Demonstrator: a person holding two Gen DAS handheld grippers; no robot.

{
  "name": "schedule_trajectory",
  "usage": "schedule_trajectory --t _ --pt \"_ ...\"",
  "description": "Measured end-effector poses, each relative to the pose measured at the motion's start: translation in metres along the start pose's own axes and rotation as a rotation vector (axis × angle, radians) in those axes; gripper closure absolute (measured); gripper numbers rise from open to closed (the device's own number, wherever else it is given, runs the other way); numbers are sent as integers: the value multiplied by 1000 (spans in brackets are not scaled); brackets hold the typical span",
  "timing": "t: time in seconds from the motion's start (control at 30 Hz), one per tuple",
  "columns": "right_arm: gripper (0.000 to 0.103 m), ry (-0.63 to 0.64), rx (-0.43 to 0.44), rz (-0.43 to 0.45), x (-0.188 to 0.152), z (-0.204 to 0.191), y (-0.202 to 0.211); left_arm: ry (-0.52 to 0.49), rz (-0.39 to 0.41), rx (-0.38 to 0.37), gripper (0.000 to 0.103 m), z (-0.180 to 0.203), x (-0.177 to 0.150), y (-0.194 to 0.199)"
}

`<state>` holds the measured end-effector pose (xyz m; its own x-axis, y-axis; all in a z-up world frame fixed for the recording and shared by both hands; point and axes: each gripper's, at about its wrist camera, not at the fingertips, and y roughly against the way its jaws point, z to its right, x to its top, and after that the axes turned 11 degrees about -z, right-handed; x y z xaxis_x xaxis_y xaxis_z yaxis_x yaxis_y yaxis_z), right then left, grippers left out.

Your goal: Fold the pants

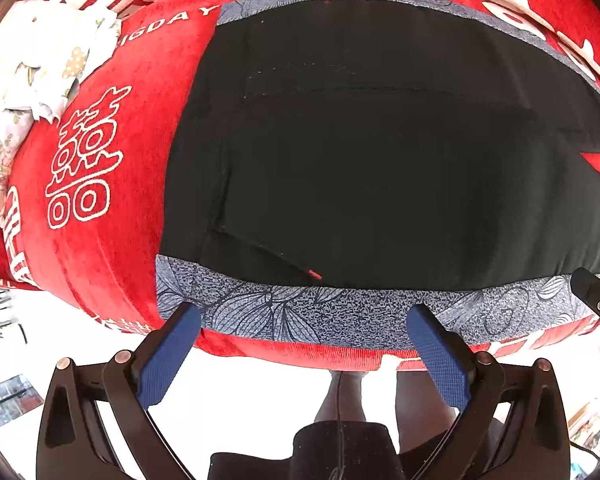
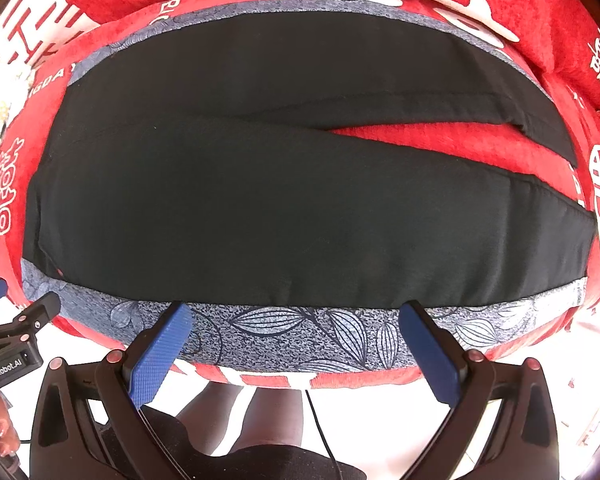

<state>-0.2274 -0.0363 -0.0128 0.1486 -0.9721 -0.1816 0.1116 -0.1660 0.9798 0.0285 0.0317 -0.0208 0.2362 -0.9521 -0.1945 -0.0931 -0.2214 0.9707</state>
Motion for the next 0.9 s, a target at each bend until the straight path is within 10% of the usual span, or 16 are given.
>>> schedule_trajectory --t 0.23,0.43,0.53,0.9 --pt "0 -16 74 17 -1 -2 3 6 15 -48 0 -7 -1 1" --pt "4 -103 631 15 -7 16 1 50 93 -311 0 -41 -10 6" --pt "29 -114 856 -78 -17 15 -23 51 101 -375 0 -60 -17 1" --pt "31 -198 989 -188 -67 32 -113 132 -18 -680 0 -97 -50 -78"
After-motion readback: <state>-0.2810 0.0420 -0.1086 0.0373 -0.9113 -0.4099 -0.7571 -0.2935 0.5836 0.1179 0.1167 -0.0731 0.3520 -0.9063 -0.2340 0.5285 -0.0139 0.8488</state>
